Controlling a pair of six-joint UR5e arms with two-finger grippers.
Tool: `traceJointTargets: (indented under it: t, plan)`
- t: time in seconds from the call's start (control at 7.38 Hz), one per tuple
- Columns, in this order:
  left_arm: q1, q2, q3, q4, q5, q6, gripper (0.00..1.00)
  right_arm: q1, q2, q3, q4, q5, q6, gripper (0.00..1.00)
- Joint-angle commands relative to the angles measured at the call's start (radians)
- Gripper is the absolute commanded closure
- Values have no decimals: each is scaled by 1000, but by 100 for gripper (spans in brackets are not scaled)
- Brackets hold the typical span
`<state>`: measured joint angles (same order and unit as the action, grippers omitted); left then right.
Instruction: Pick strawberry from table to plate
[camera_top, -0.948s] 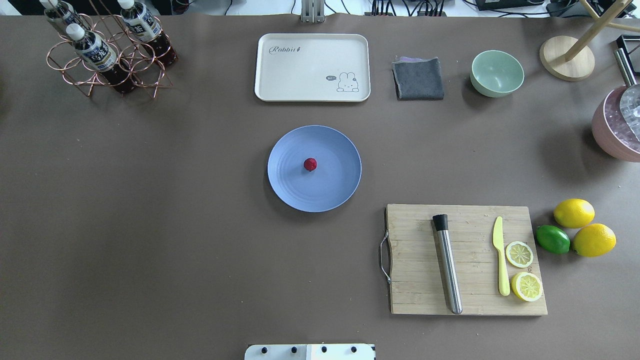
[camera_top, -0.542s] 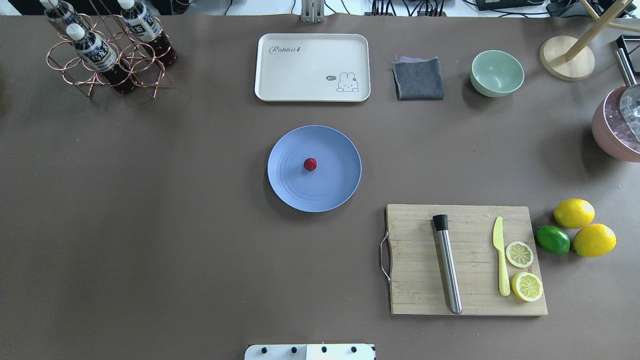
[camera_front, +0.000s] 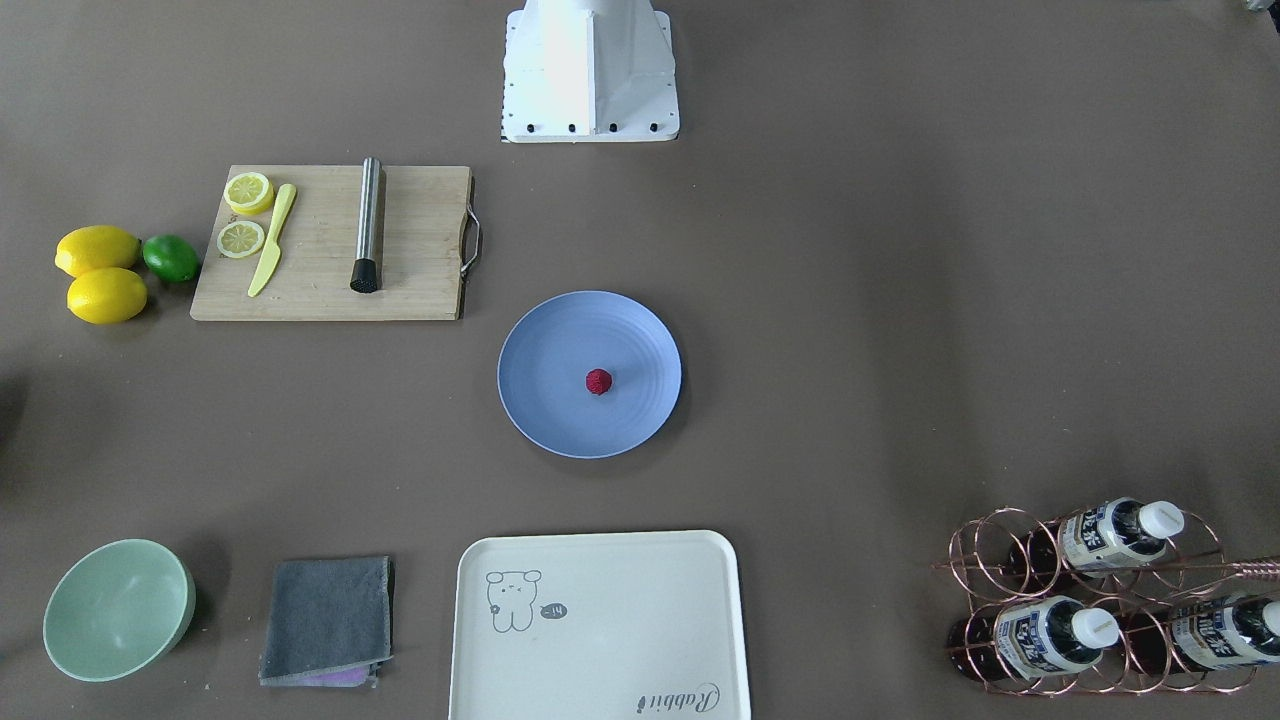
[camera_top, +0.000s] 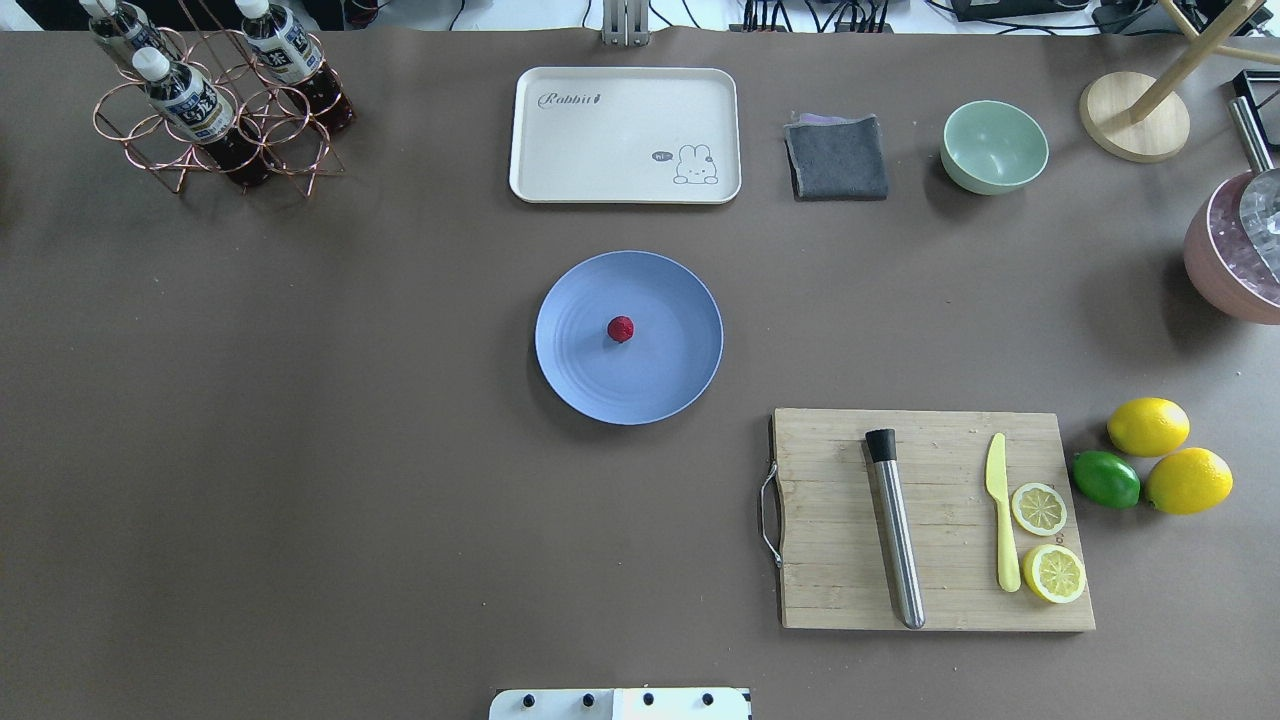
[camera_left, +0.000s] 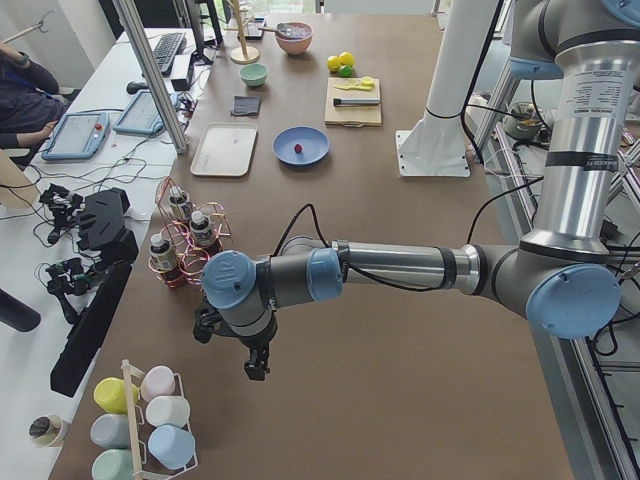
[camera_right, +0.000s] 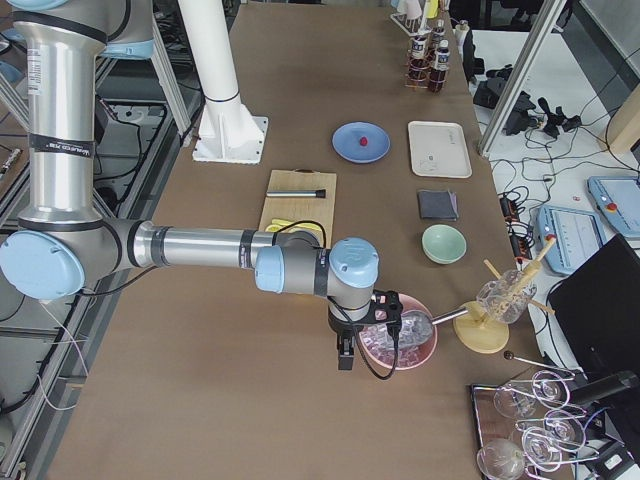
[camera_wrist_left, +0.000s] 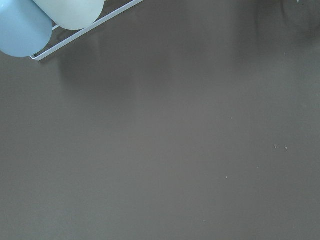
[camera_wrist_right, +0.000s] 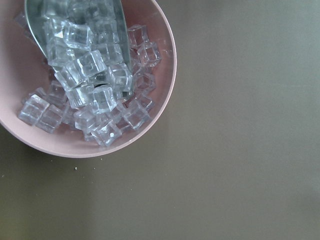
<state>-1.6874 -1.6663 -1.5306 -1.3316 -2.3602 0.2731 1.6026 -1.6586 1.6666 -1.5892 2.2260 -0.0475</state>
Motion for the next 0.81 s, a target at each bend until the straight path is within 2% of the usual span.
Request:
traceJointTargets:
  t: [0.0, 0.68]
  plan:
    - [0, 0, 0, -1, -1, 0, 3, -1, 5, 1, -1, -3, 3, 0]
    - [0, 2, 3, 2, -25, 0, 2, -7, 5, 1, -2, 1, 3, 0]
